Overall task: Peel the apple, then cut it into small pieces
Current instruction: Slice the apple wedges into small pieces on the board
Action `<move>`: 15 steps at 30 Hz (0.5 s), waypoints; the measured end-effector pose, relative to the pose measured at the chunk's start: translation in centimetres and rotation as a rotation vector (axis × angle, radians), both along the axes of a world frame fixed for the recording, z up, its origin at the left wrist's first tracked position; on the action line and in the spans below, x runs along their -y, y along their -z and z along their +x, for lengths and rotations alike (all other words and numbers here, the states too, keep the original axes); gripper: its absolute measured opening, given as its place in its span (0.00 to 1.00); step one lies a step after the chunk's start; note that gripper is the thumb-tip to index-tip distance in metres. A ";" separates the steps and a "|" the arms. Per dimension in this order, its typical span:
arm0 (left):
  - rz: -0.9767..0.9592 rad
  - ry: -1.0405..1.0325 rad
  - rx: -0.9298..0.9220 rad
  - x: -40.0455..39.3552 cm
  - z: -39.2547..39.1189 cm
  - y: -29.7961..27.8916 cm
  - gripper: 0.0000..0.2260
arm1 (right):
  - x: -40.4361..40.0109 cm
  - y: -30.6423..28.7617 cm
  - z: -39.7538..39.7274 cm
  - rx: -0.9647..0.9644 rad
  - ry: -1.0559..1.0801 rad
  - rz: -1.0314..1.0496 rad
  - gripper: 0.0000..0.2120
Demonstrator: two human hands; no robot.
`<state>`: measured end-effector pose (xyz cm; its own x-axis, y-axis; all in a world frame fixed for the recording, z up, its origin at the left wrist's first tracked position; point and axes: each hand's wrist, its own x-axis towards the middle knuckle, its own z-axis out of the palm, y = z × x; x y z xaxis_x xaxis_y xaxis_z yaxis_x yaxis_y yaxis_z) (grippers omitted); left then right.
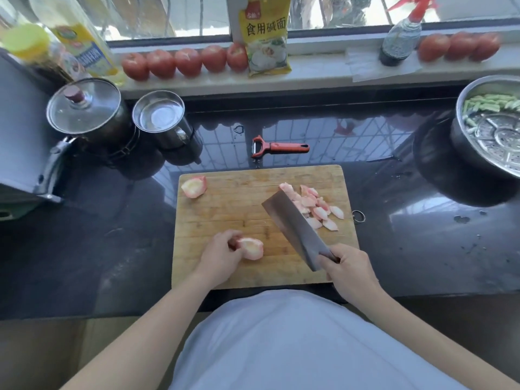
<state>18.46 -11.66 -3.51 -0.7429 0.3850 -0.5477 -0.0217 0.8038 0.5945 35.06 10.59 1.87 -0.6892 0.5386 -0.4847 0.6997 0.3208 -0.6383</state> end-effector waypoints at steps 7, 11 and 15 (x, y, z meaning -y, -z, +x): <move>-0.006 -0.041 -0.026 -2.1 0.4 0.2 0.12 | 0.2 -0.6 -0.1 0.035 0.011 -0.004 0.14; -0.036 -0.040 -0.080 -2.7 0.4 0.0 0.04 | 0.6 -0.6 0.2 0.026 -0.005 0.015 0.17; 0.071 0.036 -0.410 -1.8 0.7 -0.9 0.07 | 1.0 -0.2 0.6 0.052 -0.030 0.045 0.13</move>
